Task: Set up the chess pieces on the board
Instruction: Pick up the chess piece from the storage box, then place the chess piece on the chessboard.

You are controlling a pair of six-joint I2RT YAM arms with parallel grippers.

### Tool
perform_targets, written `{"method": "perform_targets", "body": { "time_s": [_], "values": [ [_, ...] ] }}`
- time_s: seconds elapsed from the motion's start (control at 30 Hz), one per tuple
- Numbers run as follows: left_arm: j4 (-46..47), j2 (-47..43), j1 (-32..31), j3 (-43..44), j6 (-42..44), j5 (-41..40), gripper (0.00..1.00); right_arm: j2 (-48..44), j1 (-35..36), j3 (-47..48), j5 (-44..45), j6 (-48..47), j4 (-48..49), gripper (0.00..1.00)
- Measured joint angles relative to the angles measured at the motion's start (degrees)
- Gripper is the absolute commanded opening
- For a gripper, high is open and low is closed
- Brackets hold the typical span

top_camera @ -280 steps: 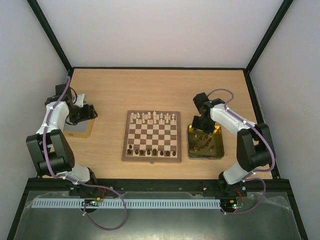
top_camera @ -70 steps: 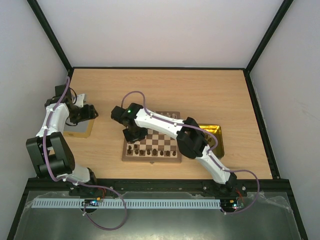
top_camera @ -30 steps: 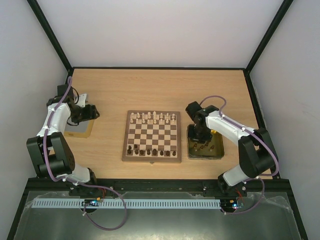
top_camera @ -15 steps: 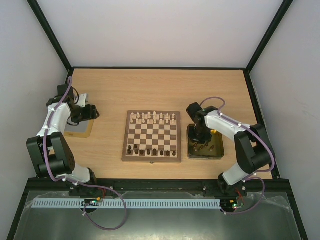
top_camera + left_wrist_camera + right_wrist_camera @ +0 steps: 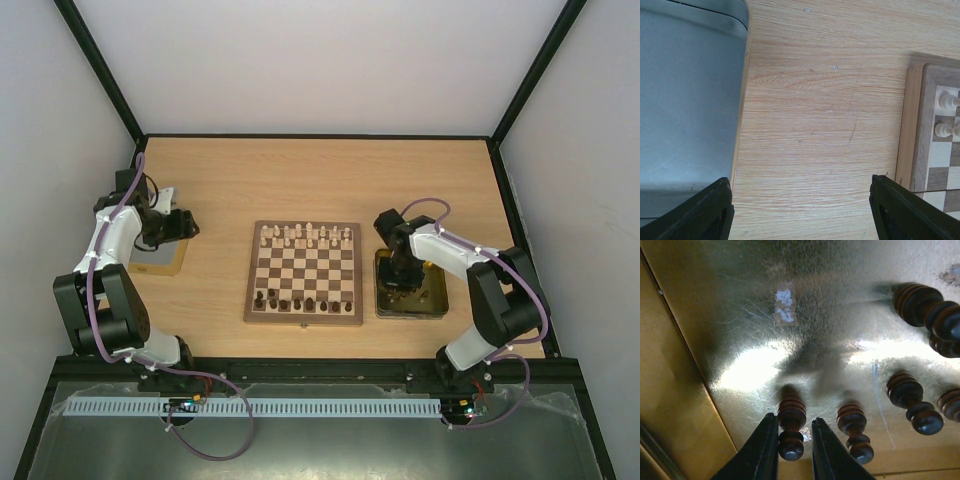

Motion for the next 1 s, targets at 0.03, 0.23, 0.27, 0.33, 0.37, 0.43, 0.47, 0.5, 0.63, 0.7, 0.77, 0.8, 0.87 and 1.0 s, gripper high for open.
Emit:
{"method": "perform_targets", "body": {
  "time_s": [0.03,0.23,0.27,0.33,0.37,0.43,0.47,0.5,0.63,0.7,0.77,0.8,0.87,1.0],
  "values": [
    [0.0,0.0,0.0,0.0,0.0,0.0,0.75,0.0,0.0,-0.1,0.0,0.0,0.0,0.15],
    [0.0,0.0,0.0,0.0,0.0,0.0,0.75,1.2,-0.1,-0.1,0.0,-0.3,0.7,0.09],
    [0.0,0.0,0.0,0.0,0.0,0.0,0.75,1.4,-0.1,-0.1,0.1,-0.4,0.7,0.08],
    [0.0,0.0,0.0,0.0,0.0,0.0,0.75,1.4,-0.3,0.0,0.2,-0.6,0.7,0.07],
    [0.0,0.0,0.0,0.0,0.0,0.0,0.75,1.4,-0.3,0.0,0.2,-0.6,0.6,0.07],
    [0.0,0.0,0.0,0.0,0.0,0.0,0.75,1.4,-0.4,0.3,0.9,-0.7,0.0,0.07],
    [0.0,0.0,0.0,0.0,0.0,0.0,0.75,1.4,-0.4,0.6,1.1,-0.7,-0.5,0.07],
    [0.0,0.0,0.0,0.0,0.0,0.0,0.75,1.4,-0.4,1.1,1.3,-0.8,-1.1,0.07],
    [0.0,0.0,0.0,0.0,0.0,0.0,0.75,0.6,-0.4,4.6,1.7,-0.9,-4.2,0.06],
    [0.0,0.0,0.0,0.0,0.0,0.0,0.75,0.0,-0.4,7.0,1.8,-0.9,-5.7,0.05],
    [0.0,0.0,0.0,0.0,0.0,0.1,0.75,-0.3,0.0,9.7,1.9,-0.8,-7.4,0.06],
    [0.0,0.0,0.0,0.0,0.0,0.2,0.75,-0.3,0.4,11.5,2.2,-0.7,-8.4,0.06],
    [0.0,0.0,0.0,0.0,0.0,0.3,0.75,-0.2,2.4,15.0,2.6,-0.1,-10.1,0.06],
    [0.0,0.0,0.0,0.0,0.0,0.5,0.75,2.9,9.9,23.7,2.2,2.1,-12.7,0.06]
  ]
}}
